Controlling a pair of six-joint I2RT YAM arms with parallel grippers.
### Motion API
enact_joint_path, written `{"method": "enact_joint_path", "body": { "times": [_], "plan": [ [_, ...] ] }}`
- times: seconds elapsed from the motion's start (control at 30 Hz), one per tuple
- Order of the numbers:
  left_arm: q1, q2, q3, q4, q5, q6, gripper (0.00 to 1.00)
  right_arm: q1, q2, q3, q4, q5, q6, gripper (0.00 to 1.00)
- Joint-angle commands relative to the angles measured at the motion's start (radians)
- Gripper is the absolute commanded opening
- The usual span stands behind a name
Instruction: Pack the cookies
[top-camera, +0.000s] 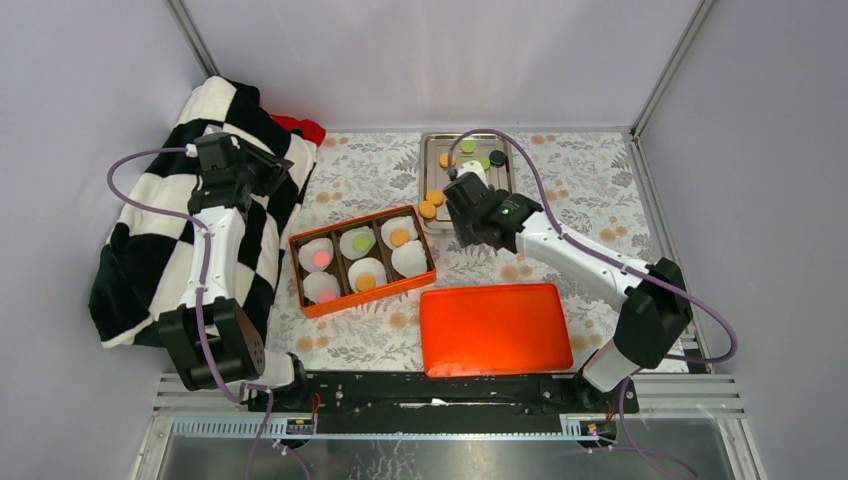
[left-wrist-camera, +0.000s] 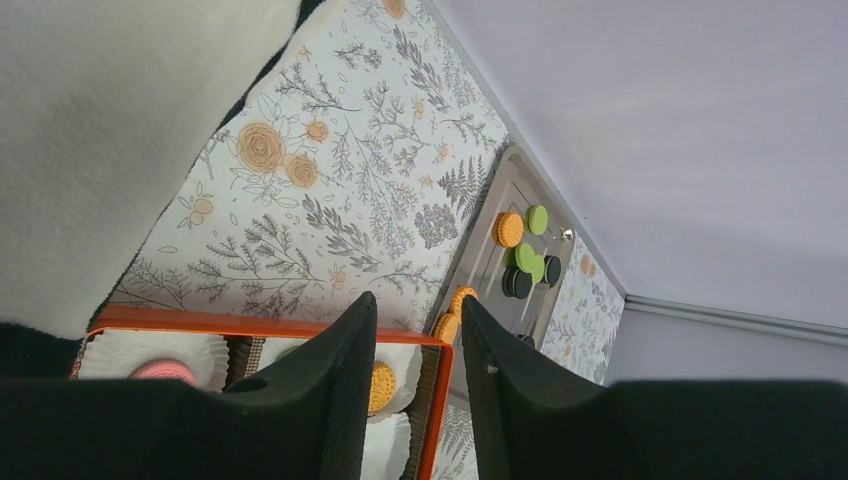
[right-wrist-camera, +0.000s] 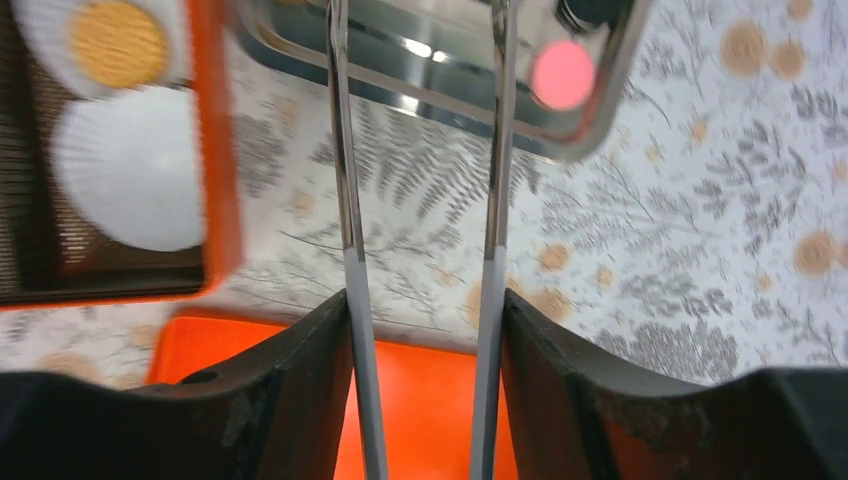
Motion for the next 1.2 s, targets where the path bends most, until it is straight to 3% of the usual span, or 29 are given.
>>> {"method": "enact_joint_path", "body": {
  "times": [0.0, 0.27, 0.5, 0.8, 1.17],
  "plan": [
    [-0.017, 0.015, 0.027, 0.048, 0.012, 0.004, 0.42, -0.065, -0.013, -0.069, 0.040, 0.022, 0.027, 0.62],
    [-0.027, 0.017, 0.022, 0.051, 0.003, 0.005, 0.41, -0.202, 0.147, -0.044, 0.144, -0.110, 0.036, 0.61],
    [-0.026, 0.018, 0.020, 0.048, 0.009, 0.007, 0.41, -0.222, 0.235, 0.058, 0.062, -0.092, 0.053, 0.62],
    [-0.052, 0.026, 0.027, 0.053, 0.008, 0.008, 0.41, -0.221, 0.090, -0.117, -0.007, 0.008, 0.144, 0.66],
    [-0.116, 0.021, 0.031, 0.056, 0.001, 0.016, 0.41, -0.272, 0.085, -0.286, -0.027, 0.062, 0.280, 0.64]
  ]
}}
